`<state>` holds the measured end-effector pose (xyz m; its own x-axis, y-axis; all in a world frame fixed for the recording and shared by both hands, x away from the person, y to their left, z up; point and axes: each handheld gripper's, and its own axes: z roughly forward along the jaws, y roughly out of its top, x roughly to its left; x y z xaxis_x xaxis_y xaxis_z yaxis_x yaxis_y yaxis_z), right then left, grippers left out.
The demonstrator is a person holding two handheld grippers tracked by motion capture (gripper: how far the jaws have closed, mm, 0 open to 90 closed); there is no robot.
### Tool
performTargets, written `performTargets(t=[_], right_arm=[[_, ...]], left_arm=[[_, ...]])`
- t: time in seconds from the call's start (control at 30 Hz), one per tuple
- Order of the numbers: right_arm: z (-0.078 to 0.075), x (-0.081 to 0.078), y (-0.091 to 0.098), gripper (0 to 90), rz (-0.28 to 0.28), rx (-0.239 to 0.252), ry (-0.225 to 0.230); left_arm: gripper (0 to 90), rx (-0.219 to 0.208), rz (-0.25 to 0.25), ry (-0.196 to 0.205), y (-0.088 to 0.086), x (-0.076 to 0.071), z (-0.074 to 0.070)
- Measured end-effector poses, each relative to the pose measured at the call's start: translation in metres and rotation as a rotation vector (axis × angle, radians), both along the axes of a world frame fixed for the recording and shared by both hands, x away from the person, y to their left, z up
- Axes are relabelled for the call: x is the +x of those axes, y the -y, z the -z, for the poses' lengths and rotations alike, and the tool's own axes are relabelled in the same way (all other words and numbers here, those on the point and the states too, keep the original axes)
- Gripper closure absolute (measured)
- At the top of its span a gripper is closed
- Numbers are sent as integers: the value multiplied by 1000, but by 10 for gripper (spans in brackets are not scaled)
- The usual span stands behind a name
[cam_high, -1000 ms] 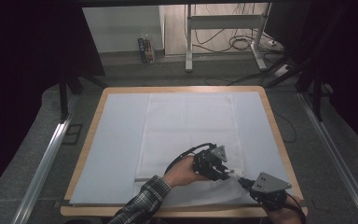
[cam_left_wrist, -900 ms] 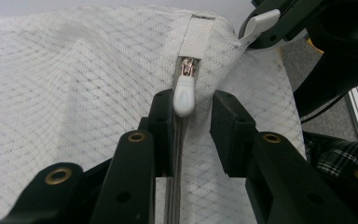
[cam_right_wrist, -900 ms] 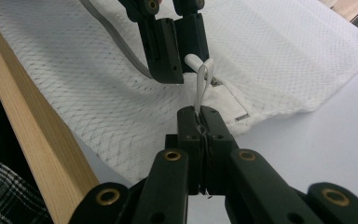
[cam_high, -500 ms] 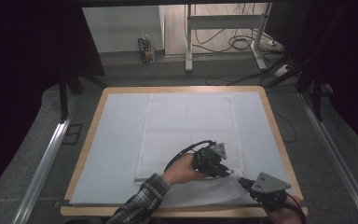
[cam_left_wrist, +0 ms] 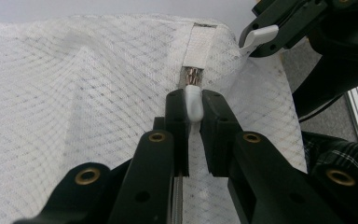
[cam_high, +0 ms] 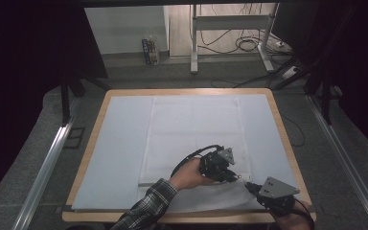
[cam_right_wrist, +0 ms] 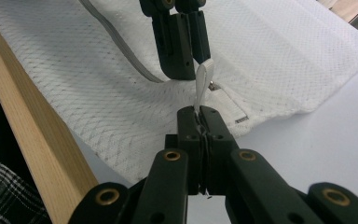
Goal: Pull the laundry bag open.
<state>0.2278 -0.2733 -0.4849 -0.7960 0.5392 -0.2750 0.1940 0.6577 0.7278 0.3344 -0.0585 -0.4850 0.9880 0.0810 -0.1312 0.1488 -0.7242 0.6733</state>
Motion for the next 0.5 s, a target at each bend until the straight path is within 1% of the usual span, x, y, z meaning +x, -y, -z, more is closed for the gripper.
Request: performTargets(t=[0.03, 0.07, 0.1, 0.17, 0.2, 0.27, 0.3, 0.37, 0.4, 0.5], right_arm=[[0, 0, 0, 866, -1, -1, 0], [0, 0, 0, 866, -2, -1, -1], [0, 0, 0, 866, -2, -1, -1], [0, 0, 0, 866, -3, -2, -2], [0, 0, 0, 866, -3, -3, -2], [0, 0, -1, 866, -2, -4, -3], [0, 0, -1, 866, -2, -6, -2], [0, 0, -1, 866, -2, -11, 0], [0, 0, -1, 866, -1, -12, 1], [1, 0, -2, 866, 0, -19, 5]], left_arm=[[823, -5, 8, -21, -1, 1, 0], [824, -12, 11, -32, -2, 1, 1], [824, -14, 11, -34, -2, 1, 1], [823, -23, 25, -52, -2, 0, 2], [823, -15, 37, -42, -3, 1, 2], [819, -21, 40, -53, -2, 0, 2], [817, -22, 38, -51, -2, -1, 2], [812, -27, 37, -67, -2, 1, 3], [811, -28, 34, -68, -3, 1, 4], [805, -41, 34, -97, -3, 2, 4]])
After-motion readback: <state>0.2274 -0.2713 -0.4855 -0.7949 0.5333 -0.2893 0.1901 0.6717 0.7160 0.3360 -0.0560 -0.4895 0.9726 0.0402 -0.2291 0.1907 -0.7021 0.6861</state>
